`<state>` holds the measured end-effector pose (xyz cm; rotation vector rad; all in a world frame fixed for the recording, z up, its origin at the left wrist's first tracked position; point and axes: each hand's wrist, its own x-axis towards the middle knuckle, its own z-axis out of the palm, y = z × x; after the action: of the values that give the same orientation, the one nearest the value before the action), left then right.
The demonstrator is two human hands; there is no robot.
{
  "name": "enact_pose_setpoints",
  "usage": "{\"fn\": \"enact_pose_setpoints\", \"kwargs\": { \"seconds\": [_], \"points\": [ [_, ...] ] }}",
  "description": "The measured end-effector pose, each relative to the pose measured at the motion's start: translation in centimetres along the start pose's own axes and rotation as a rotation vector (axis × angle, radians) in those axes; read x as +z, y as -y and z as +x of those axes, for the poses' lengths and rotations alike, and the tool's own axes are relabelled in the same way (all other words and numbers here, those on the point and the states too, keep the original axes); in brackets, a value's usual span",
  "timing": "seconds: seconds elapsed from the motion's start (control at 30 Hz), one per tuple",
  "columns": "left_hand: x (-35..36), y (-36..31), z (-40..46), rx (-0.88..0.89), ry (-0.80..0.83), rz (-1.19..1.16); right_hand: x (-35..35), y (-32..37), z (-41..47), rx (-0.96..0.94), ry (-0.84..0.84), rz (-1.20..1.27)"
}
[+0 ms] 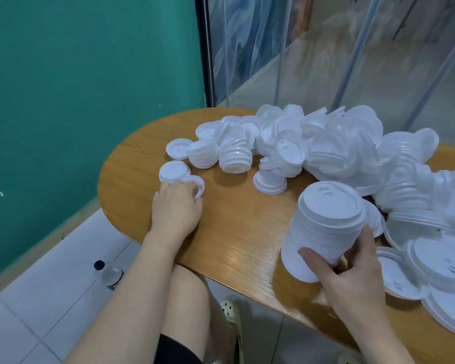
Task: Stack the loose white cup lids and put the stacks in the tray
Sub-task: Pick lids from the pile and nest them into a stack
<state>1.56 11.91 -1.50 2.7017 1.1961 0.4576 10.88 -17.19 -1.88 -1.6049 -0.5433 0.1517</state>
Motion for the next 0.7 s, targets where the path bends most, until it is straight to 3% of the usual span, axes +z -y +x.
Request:
{"fn": "enact_pose_setpoints", "kwargs": {
  "seconds": [0.3,0.47,0.6,0.7],
  "points": [
    [-1.9,-3.1,-1.1,0.105,-0.153,-0.466,-0.1,-0.2,0.0,0.002,0.008,-0.003],
    [-0.4,-2.8,-1.1,0.177,-0.004,-0.305,-0.1,-0.2,0.0,0.002,0.012,0.006],
    [1.1,-2.2,-0.3,0.122,0.179,-0.234,-0.1,-0.3,0.0,-0.002,0.019,0.000],
    [1.5,-1.7,1.0,0.072,0.152,-0.223,-0.1,0.0,-0.1,0.018,0.005,-0.007]
  ]
}}
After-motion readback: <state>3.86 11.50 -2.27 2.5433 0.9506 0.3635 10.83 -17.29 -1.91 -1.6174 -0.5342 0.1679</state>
